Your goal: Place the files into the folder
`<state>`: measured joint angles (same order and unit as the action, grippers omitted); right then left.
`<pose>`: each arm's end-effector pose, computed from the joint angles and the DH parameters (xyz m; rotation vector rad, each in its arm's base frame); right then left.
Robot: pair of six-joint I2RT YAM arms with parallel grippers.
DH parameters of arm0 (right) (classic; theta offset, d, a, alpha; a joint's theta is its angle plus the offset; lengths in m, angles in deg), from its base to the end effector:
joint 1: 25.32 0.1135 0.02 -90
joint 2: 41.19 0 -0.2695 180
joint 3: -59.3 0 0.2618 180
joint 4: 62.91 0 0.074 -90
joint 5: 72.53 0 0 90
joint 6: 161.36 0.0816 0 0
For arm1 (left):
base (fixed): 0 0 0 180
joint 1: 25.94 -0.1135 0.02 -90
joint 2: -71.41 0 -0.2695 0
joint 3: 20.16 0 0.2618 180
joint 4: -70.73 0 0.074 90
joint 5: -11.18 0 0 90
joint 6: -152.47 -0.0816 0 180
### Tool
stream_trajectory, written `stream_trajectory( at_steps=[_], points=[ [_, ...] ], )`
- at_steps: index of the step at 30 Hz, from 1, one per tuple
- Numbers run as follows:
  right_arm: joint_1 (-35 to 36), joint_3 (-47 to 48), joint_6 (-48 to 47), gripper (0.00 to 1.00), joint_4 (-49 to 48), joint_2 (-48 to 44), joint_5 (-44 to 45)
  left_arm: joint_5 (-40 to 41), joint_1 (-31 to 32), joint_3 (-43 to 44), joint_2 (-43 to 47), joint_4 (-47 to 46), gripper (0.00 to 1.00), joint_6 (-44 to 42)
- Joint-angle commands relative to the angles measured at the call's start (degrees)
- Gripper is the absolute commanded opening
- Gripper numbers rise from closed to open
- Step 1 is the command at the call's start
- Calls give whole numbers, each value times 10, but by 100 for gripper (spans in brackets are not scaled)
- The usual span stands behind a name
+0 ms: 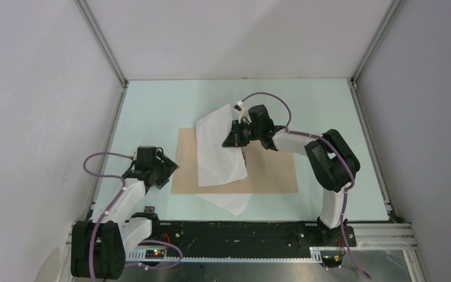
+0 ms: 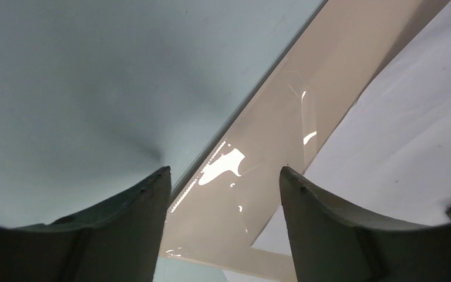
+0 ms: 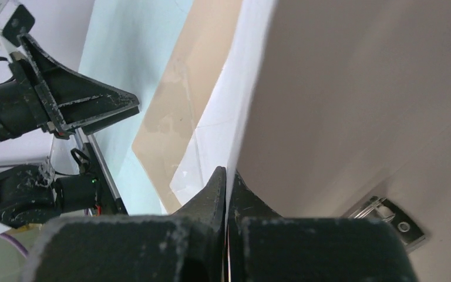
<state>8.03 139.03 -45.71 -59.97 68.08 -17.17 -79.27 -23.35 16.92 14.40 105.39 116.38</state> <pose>0.3552 0.2893 0.1630 -0.5362 2.2229 1.2209 0.2093 -0.0101 0.1235 -1.1110 2.3200 -0.3976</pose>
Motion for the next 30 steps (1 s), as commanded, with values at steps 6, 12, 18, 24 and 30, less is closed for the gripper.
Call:
stream_trajectory(
  at_steps=[6, 12, 18, 24, 30],
  points=[
    [2, 13, 51, 0, 27, -13, 106, 17, -5, -23, -5, -46, 44, 13],
    [8, 13, 69, 0, 45, -10, 136, 21, -4, -40, 5, -47, 18, 27],
    [25, 13, 68, 0, 67, -7, 158, 39, -1, -57, 13, -46, 0, 44],
    [32, 13, 70, 0, 70, -6, 168, 60, 0, -52, 48, -30, 1, 44],
    [31, 13, 70, 0, 63, -1, 169, 86, 0, -39, 50, 2, 1, 32]
  ],
)
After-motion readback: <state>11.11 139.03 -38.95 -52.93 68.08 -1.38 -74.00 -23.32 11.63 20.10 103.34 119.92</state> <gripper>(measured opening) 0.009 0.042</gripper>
